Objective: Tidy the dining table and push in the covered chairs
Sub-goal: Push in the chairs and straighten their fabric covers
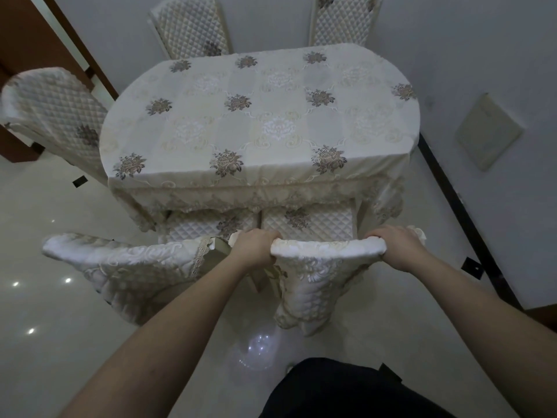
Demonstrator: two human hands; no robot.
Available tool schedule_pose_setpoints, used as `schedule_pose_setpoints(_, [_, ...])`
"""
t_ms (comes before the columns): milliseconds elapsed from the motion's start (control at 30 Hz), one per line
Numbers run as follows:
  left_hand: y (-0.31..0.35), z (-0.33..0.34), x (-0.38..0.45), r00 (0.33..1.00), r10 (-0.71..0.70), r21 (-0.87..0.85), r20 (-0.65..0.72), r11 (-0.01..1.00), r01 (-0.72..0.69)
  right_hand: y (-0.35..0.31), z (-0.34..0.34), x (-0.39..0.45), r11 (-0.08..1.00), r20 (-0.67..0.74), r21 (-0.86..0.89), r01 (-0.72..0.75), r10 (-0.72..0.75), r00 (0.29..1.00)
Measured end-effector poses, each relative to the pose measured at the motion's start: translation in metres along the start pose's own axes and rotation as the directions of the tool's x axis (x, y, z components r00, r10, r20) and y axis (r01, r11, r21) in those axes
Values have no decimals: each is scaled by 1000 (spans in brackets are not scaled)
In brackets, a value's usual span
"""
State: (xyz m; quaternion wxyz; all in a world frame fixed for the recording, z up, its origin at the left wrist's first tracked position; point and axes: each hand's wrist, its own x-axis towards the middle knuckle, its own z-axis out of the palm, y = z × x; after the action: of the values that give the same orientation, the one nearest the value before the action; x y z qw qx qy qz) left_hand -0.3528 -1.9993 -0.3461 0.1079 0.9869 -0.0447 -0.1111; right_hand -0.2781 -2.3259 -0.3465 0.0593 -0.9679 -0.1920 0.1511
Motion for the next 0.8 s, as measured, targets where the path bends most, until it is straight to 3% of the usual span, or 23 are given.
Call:
schedule_pose_setpoints(200, [7, 9, -13, 980, -31, -88, -196, 996, 13, 4, 15, -19, 985, -278, 167, 35, 13, 960])
schedule_pose_setpoints(400, [9, 24, -27, 933, -57, -158, -356, 987, 0, 7, 27, -38, 975, -384, 207, 73, 12, 923])
schedule_pose_setpoints(500, [8, 32, -37, 924, -63, -145, -376, 989, 9, 9, 32, -50, 971, -389, 216, 101, -10, 921])
schedule_pose_setpoints(800, [19, 36, -61, 966, -150, -54, -210, 988, 142, 11, 33, -67, 987, -232, 158, -2, 39, 972])
